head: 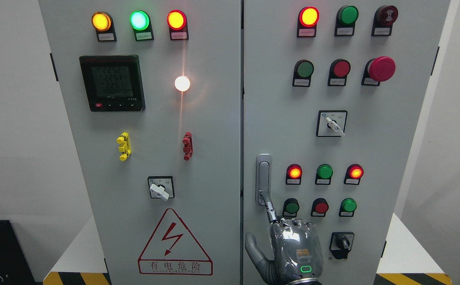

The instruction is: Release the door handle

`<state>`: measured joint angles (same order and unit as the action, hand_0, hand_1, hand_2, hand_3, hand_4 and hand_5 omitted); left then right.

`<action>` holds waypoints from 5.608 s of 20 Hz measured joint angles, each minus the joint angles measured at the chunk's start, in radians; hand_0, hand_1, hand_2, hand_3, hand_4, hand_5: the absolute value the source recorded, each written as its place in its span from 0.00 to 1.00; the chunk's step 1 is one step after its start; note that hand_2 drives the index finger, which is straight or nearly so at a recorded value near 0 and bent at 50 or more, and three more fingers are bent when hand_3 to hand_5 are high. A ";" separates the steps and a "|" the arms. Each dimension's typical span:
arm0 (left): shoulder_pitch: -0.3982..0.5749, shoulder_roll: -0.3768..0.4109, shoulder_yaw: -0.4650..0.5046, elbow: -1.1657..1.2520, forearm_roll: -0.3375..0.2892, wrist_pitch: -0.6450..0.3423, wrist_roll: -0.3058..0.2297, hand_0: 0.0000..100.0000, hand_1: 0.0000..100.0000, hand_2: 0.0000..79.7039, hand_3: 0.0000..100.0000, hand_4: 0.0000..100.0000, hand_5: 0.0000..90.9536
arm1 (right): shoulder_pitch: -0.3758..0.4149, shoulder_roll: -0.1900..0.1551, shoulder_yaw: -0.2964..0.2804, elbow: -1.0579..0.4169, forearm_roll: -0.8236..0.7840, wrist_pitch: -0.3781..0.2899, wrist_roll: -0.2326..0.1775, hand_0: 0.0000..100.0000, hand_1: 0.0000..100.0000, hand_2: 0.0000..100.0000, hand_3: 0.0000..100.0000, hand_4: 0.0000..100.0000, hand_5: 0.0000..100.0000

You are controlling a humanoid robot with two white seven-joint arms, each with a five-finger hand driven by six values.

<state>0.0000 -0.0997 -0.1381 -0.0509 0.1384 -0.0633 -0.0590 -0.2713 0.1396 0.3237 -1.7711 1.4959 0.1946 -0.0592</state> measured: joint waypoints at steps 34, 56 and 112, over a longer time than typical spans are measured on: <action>0.000 0.000 0.000 0.000 0.000 0.000 0.000 0.12 0.56 0.00 0.00 0.00 0.00 | 0.003 0.001 -0.002 0.016 0.000 0.001 0.010 0.53 0.22 0.00 0.87 0.91 1.00; 0.000 0.000 0.000 0.000 0.000 0.000 0.000 0.12 0.56 0.00 0.00 0.00 0.00 | 0.009 0.002 0.001 0.019 0.000 0.001 0.011 0.52 0.22 0.00 0.87 0.92 1.00; 0.000 0.000 0.000 0.000 0.000 0.000 0.000 0.12 0.56 0.00 0.00 0.00 0.00 | 0.017 0.002 0.009 0.045 -0.002 0.002 0.006 0.51 0.22 0.00 0.87 0.90 1.00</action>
<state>0.0000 -0.0997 -0.1381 -0.0508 0.1385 -0.0634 -0.0590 -0.2542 0.1411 0.3325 -1.7262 1.4938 0.1964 -0.0535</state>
